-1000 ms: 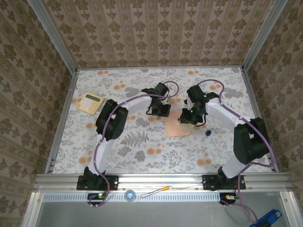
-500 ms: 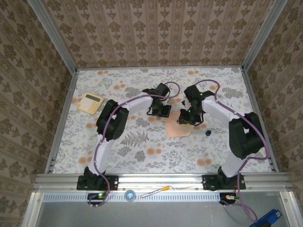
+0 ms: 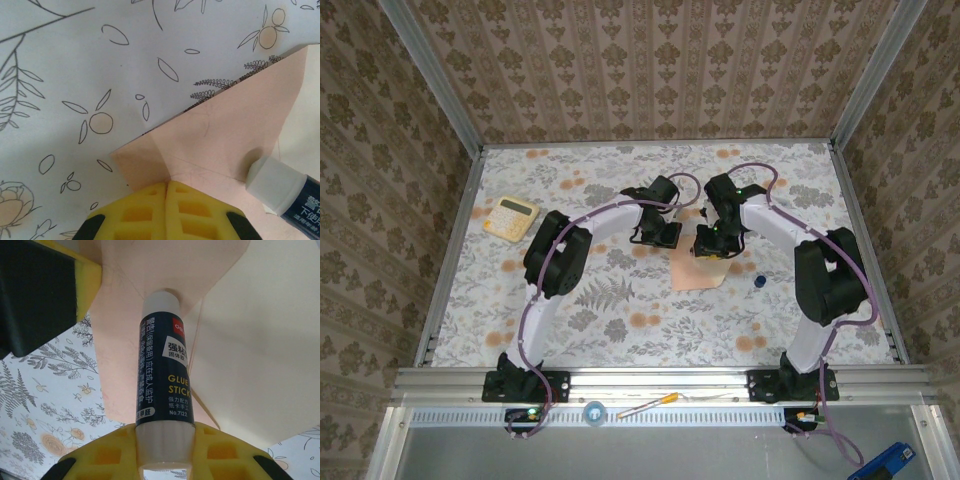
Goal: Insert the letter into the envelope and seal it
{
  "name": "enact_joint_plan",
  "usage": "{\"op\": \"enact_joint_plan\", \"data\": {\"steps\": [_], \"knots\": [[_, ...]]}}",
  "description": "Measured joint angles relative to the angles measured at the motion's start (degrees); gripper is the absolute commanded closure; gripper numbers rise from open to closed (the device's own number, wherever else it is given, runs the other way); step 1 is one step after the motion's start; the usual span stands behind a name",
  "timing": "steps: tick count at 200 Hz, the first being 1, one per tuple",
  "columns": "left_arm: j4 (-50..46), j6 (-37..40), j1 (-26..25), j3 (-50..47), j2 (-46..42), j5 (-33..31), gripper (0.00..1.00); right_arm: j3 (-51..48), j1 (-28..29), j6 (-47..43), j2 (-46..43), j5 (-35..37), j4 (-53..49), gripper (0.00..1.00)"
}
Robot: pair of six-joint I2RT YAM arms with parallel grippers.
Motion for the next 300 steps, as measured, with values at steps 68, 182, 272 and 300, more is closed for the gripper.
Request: {"op": "enact_joint_plan", "data": {"steps": [68, 182, 272, 300], "knots": [[0.00, -0.02, -0.15, 0.00, 0.00, 0.00, 1.00, 0.59, 0.00, -1.68, -0.13, -0.02, -4.55, 0.91], [-0.02, -0.04, -0.35, 0.00, 0.00, 0.00, 1.00, 2.75, 2.19, -4.22, 0.04, -0.26, -14.69, 0.95], [0.28, -1.42, -0.31, -0.11, 0.00, 0.00, 1.00, 4.92, 2.23, -1.27, 2.25, -1.73, -14.10, 0.99], [1.20, -2.03, -0.31, -0.61, -0.02, 0.02, 1.00, 4.92, 2.21, 0.20, 2.27, -2.03, -13.00, 0.99]]}}
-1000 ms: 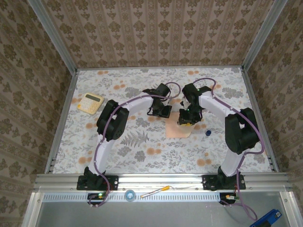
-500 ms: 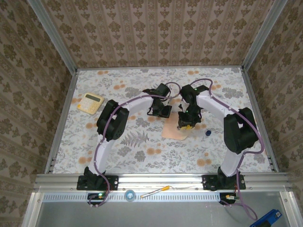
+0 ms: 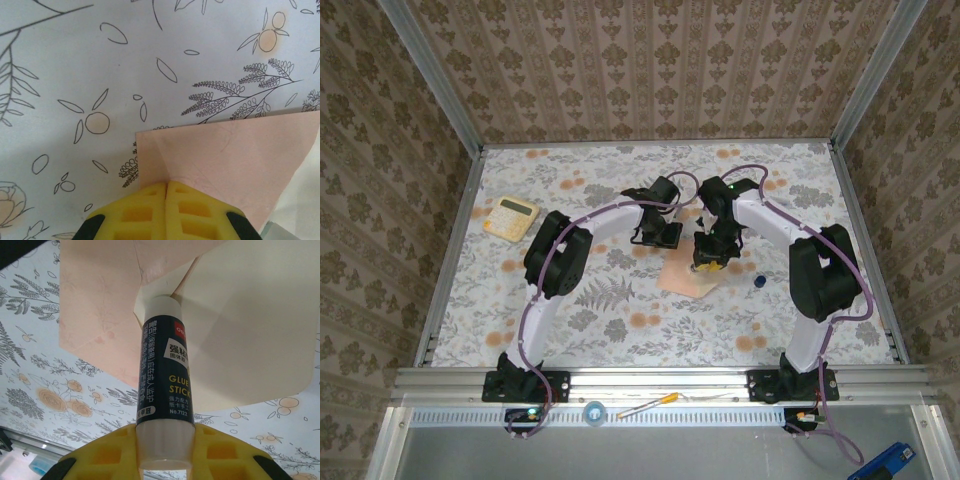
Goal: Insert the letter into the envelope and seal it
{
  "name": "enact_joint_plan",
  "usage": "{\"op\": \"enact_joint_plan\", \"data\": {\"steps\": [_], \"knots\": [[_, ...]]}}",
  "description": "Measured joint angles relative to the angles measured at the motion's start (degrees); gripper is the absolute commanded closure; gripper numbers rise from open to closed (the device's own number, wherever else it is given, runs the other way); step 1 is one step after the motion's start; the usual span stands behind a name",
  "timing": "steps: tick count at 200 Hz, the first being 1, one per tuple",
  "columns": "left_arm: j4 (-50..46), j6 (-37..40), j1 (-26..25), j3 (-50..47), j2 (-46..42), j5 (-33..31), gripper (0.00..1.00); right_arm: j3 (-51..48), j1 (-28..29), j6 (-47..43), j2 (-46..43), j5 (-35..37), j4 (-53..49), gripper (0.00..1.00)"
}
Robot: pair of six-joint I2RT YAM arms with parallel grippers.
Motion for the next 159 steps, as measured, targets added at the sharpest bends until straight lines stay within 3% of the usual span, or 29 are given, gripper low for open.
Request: {"op": "enact_joint_plan", "data": {"steps": [120, 159], "knots": [[6.95, -6.60, 0.00, -6.08, -2.69, 0.22, 1.00, 0.44, -3.15, 1.62, -0.09, -0.59, 4.04, 0.99], [8.28, -10.03, 0.00, -7.19, -3.15, 0.04, 1.00, 0.44, -3.37, 1.64, -3.93, -0.57, 3.21, 0.99]]}}
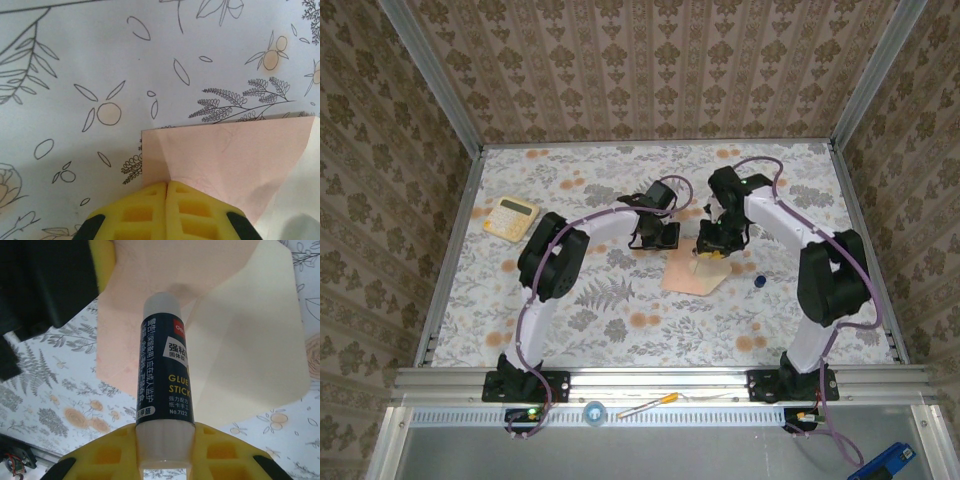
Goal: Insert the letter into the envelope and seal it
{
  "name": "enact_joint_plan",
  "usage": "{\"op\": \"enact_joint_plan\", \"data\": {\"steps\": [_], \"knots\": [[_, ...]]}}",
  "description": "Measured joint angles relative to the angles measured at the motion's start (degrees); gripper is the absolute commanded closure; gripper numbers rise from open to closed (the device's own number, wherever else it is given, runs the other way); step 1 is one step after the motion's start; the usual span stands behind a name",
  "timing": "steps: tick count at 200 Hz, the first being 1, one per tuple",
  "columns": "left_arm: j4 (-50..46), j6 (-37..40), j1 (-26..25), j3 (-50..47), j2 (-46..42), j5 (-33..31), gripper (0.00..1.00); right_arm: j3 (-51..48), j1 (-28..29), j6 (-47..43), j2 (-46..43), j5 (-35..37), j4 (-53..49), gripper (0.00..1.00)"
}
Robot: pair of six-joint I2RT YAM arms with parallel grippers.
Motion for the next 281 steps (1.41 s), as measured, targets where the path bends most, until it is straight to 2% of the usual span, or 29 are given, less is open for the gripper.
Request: {"op": "enact_joint_plan", "data": {"steps": [45, 108, 229, 281], "knots": [[0.92, -3.54, -0.15, -0.61, -0.31, -0.11, 1.00, -0.87, -1.38, 0.63, -5.18, -0.11, -0.24, 0.99], [2.51, -7.80, -1.16, -1.40, -0.63, -0.98, 1.00, -3.04, -0.52, 1.55, -5.18, -0.28, -0.20, 1.00], [3.58, -9.73, -1.60, -1.92, -0.74, -1.25, 1.00, -5.68, 1.01, 0.76, -0.13, -0.33, -1.31, 1.00], [4.31, -9.94, -1.60, -2.32, -0.85, -1.07, 1.00, -3.28, 0.76, -0.72, 3.67, -0.94, -2.62, 1.00]]}}
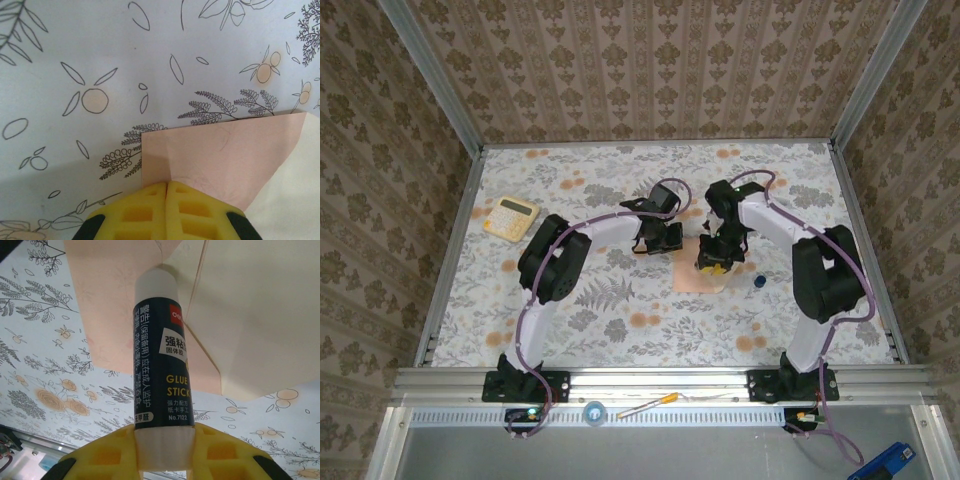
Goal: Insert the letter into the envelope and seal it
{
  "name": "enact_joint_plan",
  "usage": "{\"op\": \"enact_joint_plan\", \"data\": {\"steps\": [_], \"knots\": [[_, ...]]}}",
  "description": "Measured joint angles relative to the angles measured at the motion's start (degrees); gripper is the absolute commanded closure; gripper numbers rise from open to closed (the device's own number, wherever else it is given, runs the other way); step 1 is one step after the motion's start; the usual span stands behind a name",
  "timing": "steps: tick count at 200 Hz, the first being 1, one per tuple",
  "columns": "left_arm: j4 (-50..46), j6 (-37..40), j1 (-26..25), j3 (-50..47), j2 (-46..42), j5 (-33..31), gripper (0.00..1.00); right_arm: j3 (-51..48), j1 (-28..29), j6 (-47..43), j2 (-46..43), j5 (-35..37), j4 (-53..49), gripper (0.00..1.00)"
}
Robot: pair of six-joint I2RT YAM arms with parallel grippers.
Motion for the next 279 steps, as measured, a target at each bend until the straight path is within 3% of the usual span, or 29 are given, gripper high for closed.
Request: {"op": "enact_joint_plan", "data": {"steps": [88, 186, 279], "knots": [[1.60, -0.02, 0.02, -1.18, -0.52, 0.02, 1.00, 5.03, -1.90, -1.09, 3.43, 0.39, -1.27, 1.00], [1.57, -0.02, 0.00, -1.18, -0.52, 0.00, 1.00, 3.61, -1.36, -4.17, -2.16, 0.11, -6.73, 1.00], [1.60, 0.00, 0.02, -1.18, -0.52, 0.00, 1.00, 0.92, -0.52, -5.86, 0.04, -1.03, -8.59, 1.00]]}}
